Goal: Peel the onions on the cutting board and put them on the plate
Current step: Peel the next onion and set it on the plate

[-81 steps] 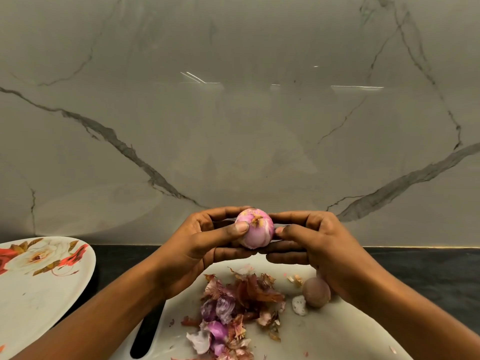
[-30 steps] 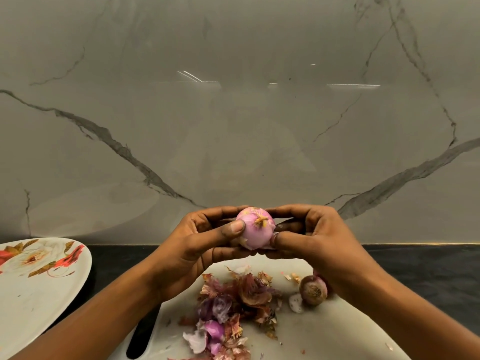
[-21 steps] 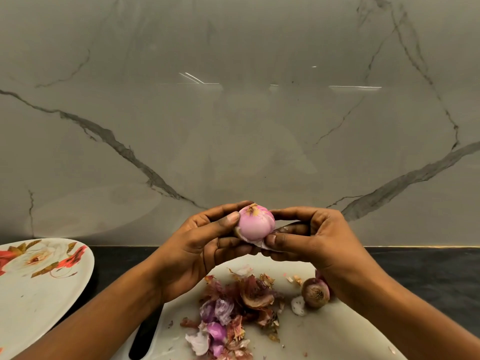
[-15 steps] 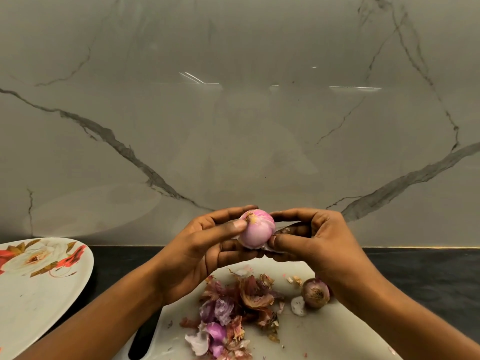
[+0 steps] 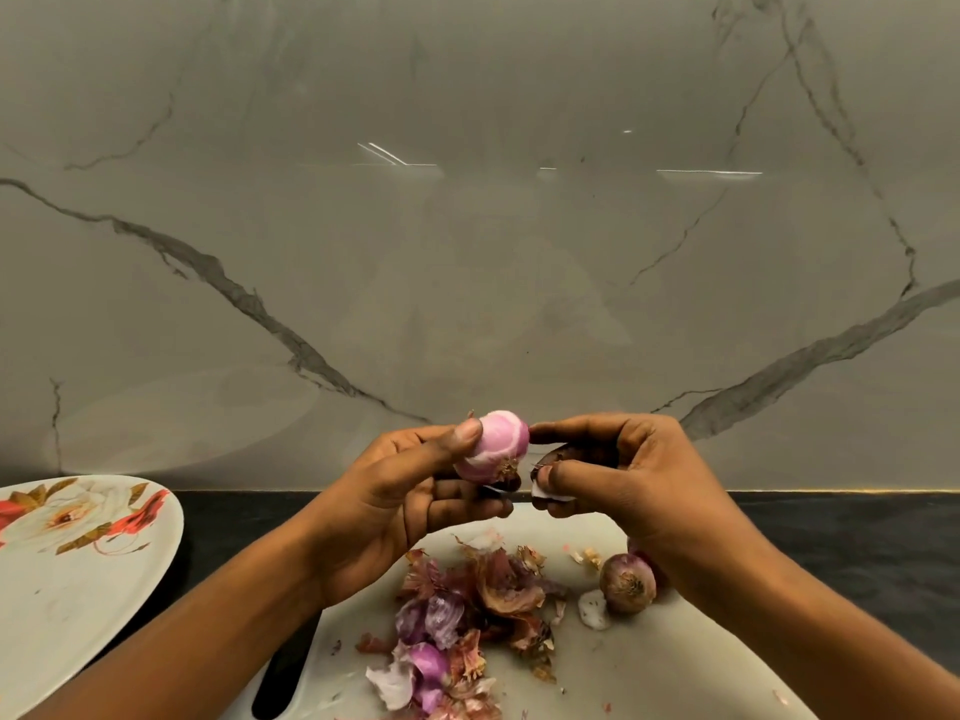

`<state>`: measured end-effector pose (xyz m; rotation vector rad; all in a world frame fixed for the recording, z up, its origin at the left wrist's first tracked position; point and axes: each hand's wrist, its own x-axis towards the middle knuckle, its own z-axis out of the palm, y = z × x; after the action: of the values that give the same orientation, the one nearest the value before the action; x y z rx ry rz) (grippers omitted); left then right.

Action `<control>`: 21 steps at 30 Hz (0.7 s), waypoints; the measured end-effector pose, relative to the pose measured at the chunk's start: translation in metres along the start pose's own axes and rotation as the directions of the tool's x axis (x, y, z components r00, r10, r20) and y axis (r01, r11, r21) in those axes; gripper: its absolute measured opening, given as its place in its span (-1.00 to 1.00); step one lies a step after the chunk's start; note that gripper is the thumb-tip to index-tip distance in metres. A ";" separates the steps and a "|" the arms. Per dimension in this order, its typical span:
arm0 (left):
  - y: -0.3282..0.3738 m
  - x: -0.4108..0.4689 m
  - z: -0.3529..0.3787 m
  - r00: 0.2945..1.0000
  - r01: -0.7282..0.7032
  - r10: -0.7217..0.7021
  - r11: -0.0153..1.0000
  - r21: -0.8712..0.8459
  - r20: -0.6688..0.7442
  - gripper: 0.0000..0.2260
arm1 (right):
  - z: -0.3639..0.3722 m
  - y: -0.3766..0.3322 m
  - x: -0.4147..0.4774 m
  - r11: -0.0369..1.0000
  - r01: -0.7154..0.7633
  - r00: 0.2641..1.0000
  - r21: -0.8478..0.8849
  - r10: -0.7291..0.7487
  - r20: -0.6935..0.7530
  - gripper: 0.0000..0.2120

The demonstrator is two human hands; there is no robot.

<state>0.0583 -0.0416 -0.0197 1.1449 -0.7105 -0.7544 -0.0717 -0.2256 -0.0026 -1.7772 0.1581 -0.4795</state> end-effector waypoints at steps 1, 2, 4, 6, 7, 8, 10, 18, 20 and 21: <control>0.001 0.000 -0.001 1.000 -0.005 0.005 1.000 -0.014 -0.002 -0.62 | 0.000 0.001 0.000 1.000 -0.003 1.000 -0.026 0.004 0.006 -0.70; 0.001 0.001 -0.003 1.000 -0.013 0.013 1.000 -0.022 -0.001 -0.63 | 0.001 0.002 -0.001 0.999 -0.007 1.000 -0.052 0.008 0.019 -0.72; 0.001 0.001 -0.005 1.000 -0.028 0.028 0.999 -0.022 -0.011 -0.64 | 0.003 0.003 -0.003 0.995 -0.009 0.999 -0.104 0.013 0.040 -0.77; 0.000 0.001 -0.006 0.999 -0.039 0.041 0.998 0.042 -0.032 -0.57 | 0.005 0.004 -0.003 0.988 -0.011 0.999 -0.151 0.017 0.040 -0.80; 0.000 0.001 -0.006 0.998 -0.045 0.049 0.994 0.096 -0.047 -0.54 | 0.006 0.004 -0.002 0.988 -0.016 0.999 -0.153 0.022 0.040 -0.82; 0.000 0.001 -0.006 0.996 -0.050 0.059 0.988 0.148 -0.061 -0.51 | 0.006 0.004 -0.001 0.991 -0.025 0.999 -0.134 0.030 0.039 -0.83; 0.001 0.000 -0.006 0.994 -0.058 0.076 0.975 0.214 -0.077 -0.45 | 0.005 0.004 0.001 0.996 -0.052 0.998 -0.068 0.054 0.035 -0.82; -0.001 -0.002 -0.005 0.994 -0.107 0.108 0.945 0.308 0.016 -0.45 | 0.002 0.001 0.000 0.997 -0.023 0.992 -0.074 0.032 0.126 -0.53; -0.002 -0.002 -0.005 0.995 -0.101 0.097 0.944 0.313 0.028 -0.45 | 0.000 0.001 0.001 0.996 -0.027 0.988 -0.083 0.040 0.150 -0.55; -0.002 -0.002 -0.005 0.995 -0.095 0.089 0.946 0.311 0.033 -0.46 | -0.002 -0.001 0.001 0.997 -0.034 0.986 -0.075 0.046 0.162 -0.56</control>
<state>0.0616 -0.0379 -0.0228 1.3823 -0.9161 -0.5862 -0.0719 -0.2270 -0.0015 -1.8716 0.0969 -0.3005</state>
